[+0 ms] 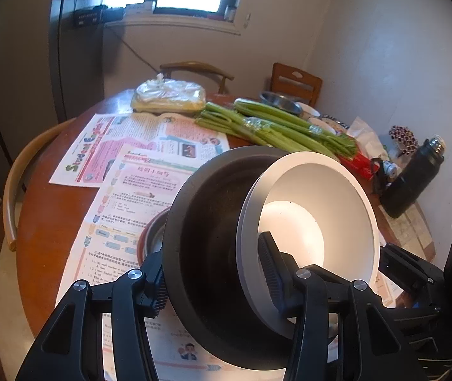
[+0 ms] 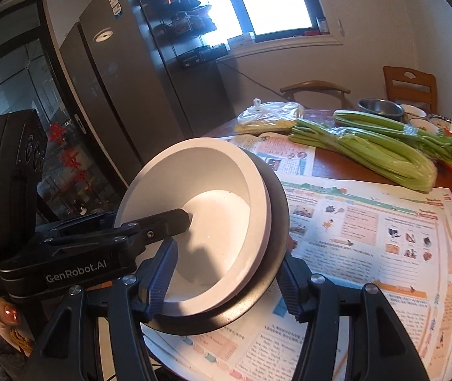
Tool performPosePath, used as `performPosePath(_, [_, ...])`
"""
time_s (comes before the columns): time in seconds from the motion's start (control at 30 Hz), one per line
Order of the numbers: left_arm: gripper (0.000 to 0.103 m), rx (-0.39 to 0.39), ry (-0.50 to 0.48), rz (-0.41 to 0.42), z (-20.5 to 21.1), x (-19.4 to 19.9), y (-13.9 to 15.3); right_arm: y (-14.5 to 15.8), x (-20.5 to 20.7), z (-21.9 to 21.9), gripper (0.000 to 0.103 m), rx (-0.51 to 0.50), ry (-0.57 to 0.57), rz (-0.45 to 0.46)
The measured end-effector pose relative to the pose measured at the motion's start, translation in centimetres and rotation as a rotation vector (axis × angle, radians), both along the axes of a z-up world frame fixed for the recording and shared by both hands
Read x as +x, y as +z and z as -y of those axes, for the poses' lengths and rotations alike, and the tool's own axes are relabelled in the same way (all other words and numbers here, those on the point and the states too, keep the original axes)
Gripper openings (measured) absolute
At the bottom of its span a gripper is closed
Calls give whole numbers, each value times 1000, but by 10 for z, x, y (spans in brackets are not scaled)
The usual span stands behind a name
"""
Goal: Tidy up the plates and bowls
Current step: 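Lower the nested bowls onto the steel pan with the left gripper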
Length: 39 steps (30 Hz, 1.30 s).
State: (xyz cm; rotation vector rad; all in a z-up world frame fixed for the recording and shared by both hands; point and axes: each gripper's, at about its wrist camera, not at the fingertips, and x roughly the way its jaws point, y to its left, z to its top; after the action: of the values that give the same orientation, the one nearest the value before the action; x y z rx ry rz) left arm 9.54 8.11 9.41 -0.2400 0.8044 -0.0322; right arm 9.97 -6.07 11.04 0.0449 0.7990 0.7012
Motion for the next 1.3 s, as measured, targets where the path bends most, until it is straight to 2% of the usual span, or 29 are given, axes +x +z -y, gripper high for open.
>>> performPosePath(0.3, [51,-40,16,-80,-24,30,-38,-34,34,-24,60,-37,18,-72])
performPosePath(0.5, [51,-64,14,-101,-35,38,-55,-50,39,-35,60,-56,16,-94])
performPosePath(1.07, [51,-80,8,-100,-46,42,-70,-60,42,-48,60,-95,16,-116])
performPosePath(1.3, [51,-53,28,-108,-49,44,-76,-65,44,-53,60,-106,11,-125])
